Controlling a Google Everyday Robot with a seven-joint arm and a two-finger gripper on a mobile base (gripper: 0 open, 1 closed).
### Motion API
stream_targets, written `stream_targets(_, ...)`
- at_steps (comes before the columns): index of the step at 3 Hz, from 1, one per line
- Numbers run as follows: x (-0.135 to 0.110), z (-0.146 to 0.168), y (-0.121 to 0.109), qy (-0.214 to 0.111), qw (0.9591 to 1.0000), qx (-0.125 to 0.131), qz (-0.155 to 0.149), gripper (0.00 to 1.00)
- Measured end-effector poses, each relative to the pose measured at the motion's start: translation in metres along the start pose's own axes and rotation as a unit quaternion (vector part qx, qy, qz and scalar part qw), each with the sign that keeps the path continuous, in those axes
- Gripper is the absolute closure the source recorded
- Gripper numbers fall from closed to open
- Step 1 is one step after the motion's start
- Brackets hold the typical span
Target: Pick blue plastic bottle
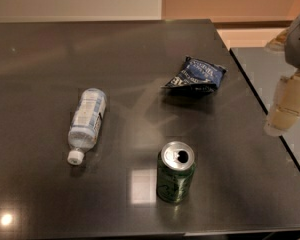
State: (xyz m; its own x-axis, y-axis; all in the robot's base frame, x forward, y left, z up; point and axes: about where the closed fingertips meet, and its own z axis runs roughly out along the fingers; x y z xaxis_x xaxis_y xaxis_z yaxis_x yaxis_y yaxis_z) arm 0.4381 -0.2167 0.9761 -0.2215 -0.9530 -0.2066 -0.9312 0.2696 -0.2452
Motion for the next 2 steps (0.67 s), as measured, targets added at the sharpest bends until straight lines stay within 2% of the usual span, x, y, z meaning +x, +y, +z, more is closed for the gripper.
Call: stream_targets(2, -0.0062, -0.0036, -0.0051, 0.002, 0.9999, 0.007, -0.010, 0.00)
